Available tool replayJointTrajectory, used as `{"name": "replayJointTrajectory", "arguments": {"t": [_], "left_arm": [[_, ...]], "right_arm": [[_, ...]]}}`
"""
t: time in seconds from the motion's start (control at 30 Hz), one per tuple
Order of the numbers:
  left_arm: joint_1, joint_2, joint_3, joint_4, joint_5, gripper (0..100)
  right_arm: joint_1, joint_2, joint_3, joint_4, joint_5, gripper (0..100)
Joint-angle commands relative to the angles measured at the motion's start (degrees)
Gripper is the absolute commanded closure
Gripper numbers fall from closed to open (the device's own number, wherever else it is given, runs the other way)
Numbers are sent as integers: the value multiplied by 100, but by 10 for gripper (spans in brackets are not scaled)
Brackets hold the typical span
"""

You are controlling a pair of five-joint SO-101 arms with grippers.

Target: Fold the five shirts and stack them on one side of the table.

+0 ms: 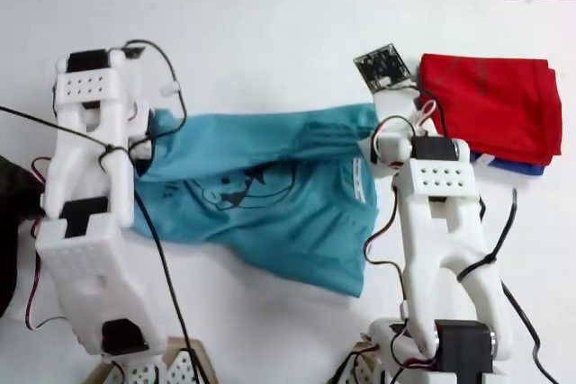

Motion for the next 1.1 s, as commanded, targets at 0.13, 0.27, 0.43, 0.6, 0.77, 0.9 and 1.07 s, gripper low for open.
{"name": "replayJointTrajectory", "arguments": {"t": [0.13, 0.27, 0.43, 0.6, 0.77, 0.9, 1.07], "left_arm": [[123, -862, -444, 404, 44, 973], [158, -1820, -479, 422, 18, 973], [132, -3270, -470, 431, 18, 973], [132, -4730, -470, 431, 9, 973], [114, -5697, -479, 431, -264, 973], [105, -6242, -479, 431, -273, 973], [105, -6699, -479, 431, -246, 973]], "right_arm": [[75, -1112, -35, -365, -26, 981], [110, -1815, -62, -409, 9, 981], [119, -2765, -53, -409, 35, 981], [127, -4022, -53, -409, 35, 981], [127, -5156, -53, -620, 35, 981], [136, -5956, -79, -796, 35, 981], [752, -6369, -826, -998, 35, 981]]}}
